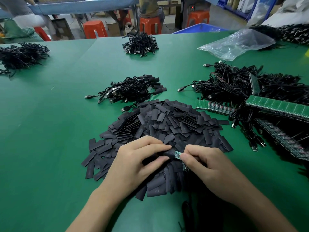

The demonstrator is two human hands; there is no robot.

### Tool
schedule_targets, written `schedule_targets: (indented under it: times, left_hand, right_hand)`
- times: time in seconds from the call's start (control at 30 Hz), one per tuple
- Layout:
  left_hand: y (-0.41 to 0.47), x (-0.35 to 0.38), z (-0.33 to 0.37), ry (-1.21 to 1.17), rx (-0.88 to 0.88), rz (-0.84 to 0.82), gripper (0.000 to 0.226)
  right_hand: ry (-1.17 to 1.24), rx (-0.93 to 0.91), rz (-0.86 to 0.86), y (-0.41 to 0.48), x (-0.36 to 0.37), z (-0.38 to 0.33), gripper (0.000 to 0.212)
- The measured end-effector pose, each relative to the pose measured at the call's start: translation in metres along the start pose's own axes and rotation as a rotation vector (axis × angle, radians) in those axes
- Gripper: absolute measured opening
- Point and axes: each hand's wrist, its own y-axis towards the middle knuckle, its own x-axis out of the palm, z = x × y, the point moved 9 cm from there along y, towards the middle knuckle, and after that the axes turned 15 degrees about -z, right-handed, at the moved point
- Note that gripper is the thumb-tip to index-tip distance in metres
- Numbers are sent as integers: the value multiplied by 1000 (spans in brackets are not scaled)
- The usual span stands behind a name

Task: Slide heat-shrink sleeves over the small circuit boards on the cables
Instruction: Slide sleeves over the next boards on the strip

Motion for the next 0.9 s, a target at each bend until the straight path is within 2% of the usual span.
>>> schedule_targets:
  times: [0.3,0.53,0.9]
  left_hand:
    - [1,7,14,65,73,-13,18]
    - [0,-4,5,-4,-30,59,16]
    - [0,-4,15,-6,18,78,17]
  right_hand:
    - [-50,-16,-43,2,10,-2,32]
    - [159,-9,-10,1,0,2,17]
    - [107,29,-8,0,-1,1,19]
